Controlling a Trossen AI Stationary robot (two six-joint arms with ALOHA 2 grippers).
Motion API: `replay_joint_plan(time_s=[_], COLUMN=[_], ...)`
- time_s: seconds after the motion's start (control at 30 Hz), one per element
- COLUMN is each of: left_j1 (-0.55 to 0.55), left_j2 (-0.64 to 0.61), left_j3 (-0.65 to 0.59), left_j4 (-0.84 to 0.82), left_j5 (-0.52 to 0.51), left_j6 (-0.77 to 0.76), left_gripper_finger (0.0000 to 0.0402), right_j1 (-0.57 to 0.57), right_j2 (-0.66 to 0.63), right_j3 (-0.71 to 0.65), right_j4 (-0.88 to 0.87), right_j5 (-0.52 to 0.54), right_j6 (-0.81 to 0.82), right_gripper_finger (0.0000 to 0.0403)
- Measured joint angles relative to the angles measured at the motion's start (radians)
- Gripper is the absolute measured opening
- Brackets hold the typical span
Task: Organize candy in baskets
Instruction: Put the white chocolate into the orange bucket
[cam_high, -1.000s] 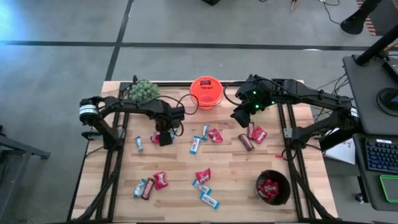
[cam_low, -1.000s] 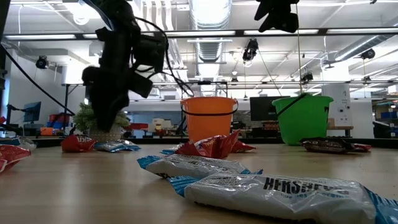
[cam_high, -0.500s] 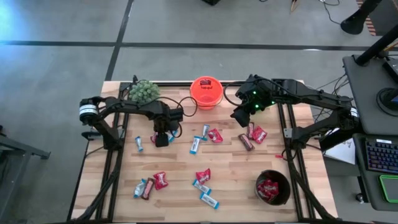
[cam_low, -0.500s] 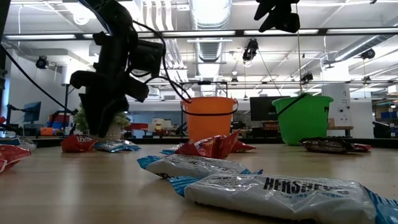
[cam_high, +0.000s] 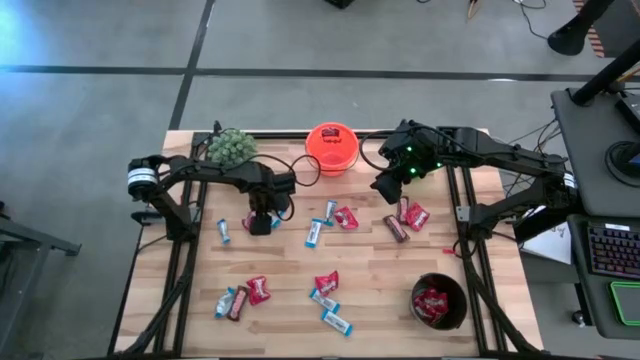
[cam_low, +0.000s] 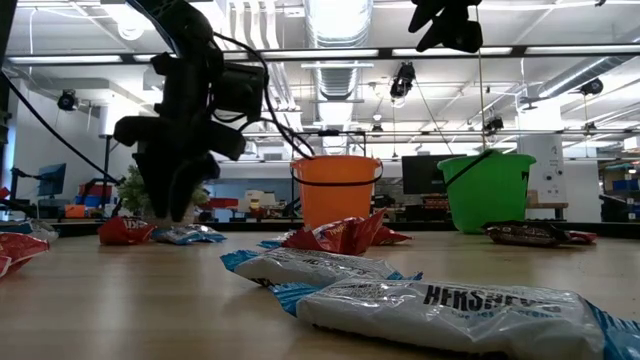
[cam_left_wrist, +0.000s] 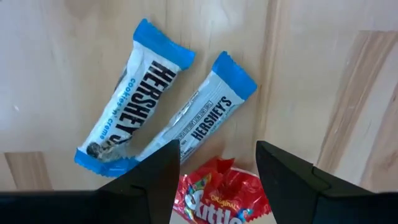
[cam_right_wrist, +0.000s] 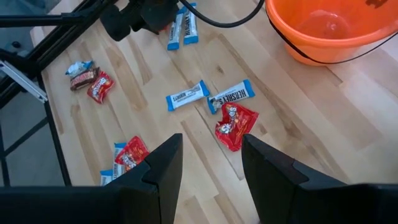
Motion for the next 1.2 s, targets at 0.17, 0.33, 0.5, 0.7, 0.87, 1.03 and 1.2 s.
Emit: replay_joint_plan(time_s=[0.17,0.33,0.5,0.7,0.87,1.03,1.2], left_j1=[0.0,0.001,0.001,0.001,0.003,0.012,0.028], left_j2=[0.0,0.0,0.005,0.039,0.06,0.06,0.073], left_j3=[0.0,0.0,0.0,-0.003,-0.003,-0.003,-0.006], left_j4=[0.017,0.017,0.016,0.015,0.015,0.039,0.075], left_j5=[-0.005,-0.006,-0.007,-0.014,-0.107,-0.11,-0.103], left_j6=[0.062,0.12,0.19,0.238,0.241,0.237,0.227], left_gripper_finger=[0.0192,0.0192,0.0192,0.0192,0.0192,0.0192,0.0192], right_j1=[0.0,0.0,0.0,0.0,0.0,0.0,0.0], right_j2=[0.0,0.0,0.0,0.0,0.0,0.0,0.0], right_j3=[0.0,0.0,0.0,0.0,0.0,0.0,0.0], right_j4=[0.0,0.0,0.001,0.001,0.003,0.004,0.004], right_j5=[0.0,0.0,0.0,0.0,0.0,0.0,0.0], right_j6=[0.0,0.032,0.036,0.035,0.036,0.04,0.054], right_gripper_finger=[0.0153,0.0153,0.0153,0.0153,0.0153,0.0153,0.0153])
